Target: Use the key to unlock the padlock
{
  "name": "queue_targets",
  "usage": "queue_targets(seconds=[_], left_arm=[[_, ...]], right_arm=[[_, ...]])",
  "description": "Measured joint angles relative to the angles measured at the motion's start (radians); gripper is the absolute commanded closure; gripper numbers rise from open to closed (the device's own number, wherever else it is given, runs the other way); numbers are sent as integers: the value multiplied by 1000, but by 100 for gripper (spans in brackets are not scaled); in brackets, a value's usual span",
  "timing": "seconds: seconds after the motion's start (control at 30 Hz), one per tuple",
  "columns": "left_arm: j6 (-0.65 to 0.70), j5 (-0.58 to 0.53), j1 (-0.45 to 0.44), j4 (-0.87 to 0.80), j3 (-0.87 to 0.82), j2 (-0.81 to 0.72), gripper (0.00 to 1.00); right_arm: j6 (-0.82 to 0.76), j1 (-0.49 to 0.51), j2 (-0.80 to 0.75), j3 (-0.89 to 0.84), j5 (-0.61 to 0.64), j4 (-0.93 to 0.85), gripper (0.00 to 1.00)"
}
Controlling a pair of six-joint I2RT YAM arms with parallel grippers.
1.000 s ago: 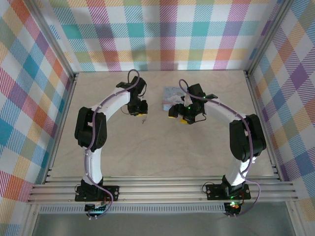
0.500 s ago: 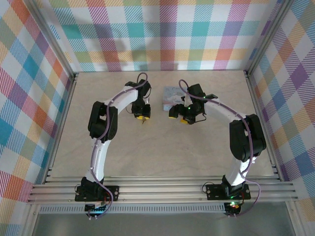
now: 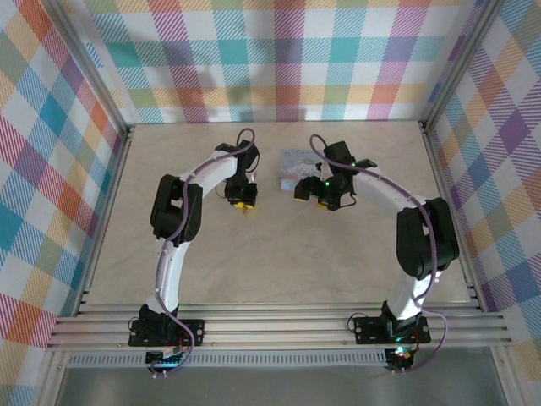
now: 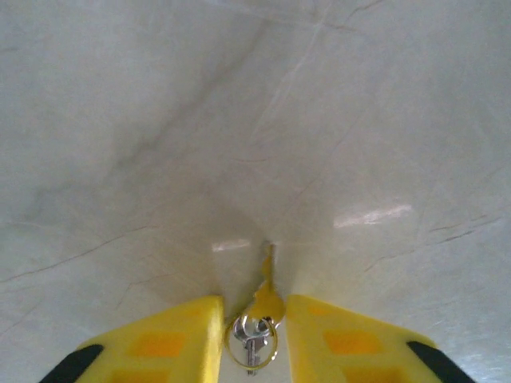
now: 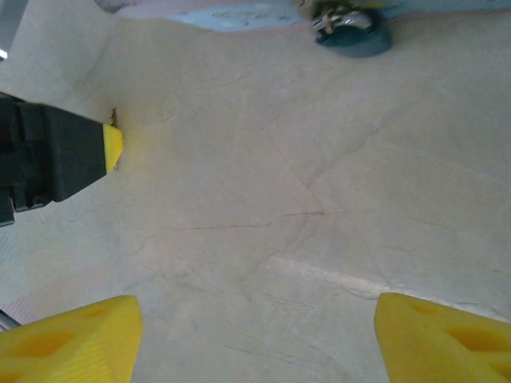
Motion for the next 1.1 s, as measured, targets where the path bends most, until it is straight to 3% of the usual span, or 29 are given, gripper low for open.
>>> queue_targets(seconds=[0.33,0.7,1.1], left_arm=[[27,26,-3,85,-128,-91,100],[47,95,-5,198,-293,-197,100],[102,394,-6,381,-381,-409,100]], right_arm=[[8,-58,-84,0,47,4,23],[69,-99,-89,-63,-11,56,27],[105,-141,-144,-95,-309,231,44]])
